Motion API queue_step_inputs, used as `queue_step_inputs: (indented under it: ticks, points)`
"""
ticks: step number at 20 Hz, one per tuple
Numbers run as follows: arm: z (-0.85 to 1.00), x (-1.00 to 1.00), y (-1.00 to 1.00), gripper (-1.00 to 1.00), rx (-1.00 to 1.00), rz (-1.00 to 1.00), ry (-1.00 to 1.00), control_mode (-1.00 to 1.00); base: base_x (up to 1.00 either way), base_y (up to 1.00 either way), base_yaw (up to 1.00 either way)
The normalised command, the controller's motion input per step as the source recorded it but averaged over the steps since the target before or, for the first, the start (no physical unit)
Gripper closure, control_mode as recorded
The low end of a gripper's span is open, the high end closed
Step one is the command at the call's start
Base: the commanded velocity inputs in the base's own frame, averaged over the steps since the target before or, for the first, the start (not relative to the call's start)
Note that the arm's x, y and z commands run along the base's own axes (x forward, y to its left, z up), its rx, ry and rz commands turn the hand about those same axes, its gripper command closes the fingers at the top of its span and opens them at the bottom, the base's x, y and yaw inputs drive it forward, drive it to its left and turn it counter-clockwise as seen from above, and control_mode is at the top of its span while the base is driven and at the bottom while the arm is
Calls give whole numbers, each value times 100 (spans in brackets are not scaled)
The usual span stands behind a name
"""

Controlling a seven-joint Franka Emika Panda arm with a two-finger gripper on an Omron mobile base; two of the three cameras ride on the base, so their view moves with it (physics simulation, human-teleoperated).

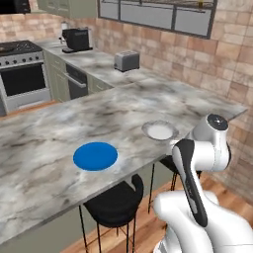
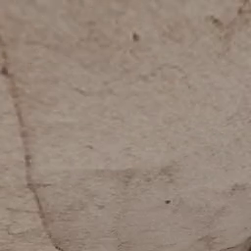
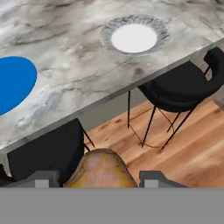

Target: Take the chicken drumsticks from the pan and place one on each plate on the dining counter.

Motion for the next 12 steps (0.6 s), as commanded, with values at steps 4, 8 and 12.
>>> queue_step_inputs:
  ticks: [4, 8, 12]
  points:
    - [0, 0, 0, 100, 0, 0, 0, 100, 25, -81, 29]
    - [0, 0, 0, 100, 0, 0, 0, 100, 29, -61, 25]
    - [0, 0, 0, 100, 0, 0, 0, 100, 30, -47, 21]
